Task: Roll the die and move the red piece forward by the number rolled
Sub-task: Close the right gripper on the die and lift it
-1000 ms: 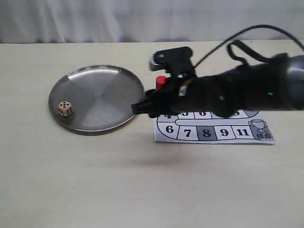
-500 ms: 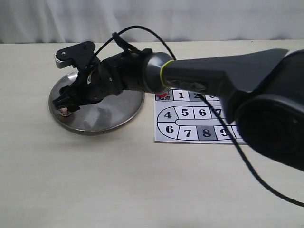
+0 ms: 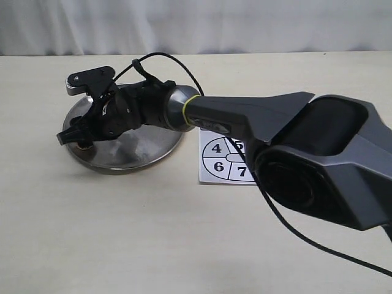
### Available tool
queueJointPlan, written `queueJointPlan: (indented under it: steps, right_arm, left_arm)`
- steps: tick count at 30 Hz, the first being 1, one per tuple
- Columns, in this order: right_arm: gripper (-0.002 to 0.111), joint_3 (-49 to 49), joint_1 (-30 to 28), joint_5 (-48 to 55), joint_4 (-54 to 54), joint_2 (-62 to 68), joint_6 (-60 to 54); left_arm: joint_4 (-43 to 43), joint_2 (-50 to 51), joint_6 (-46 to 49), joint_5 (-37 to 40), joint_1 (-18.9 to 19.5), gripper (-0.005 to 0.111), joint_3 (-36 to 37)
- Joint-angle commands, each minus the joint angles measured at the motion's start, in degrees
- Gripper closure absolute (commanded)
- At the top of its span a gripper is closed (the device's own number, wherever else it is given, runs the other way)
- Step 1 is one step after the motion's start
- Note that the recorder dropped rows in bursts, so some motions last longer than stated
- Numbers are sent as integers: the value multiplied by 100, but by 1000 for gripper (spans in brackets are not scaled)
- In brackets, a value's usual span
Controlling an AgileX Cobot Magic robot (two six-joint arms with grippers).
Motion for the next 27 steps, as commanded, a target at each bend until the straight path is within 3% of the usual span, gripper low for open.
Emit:
queueJointPlan:
  steps: [1, 9, 19, 27]
  right_arm:
    - [46, -33, -2, -24, 239, 81, -297]
    - [48, -33, -2, -105, 1134, 166, -1425]
    - [104, -33, -50, 70, 1371, 40, -1691]
    - [104, -33, -637, 1697, 750, -1074, -1622]
  left_arm:
    - [-21, -6, -14, -28, -3, 107, 10]
    - [-21, -6, -14, -28, -3, 107, 10]
    - [-21, -6, -14, -28, -3, 107, 10]
    - [-21, -6, -14, -28, -3, 107, 10]
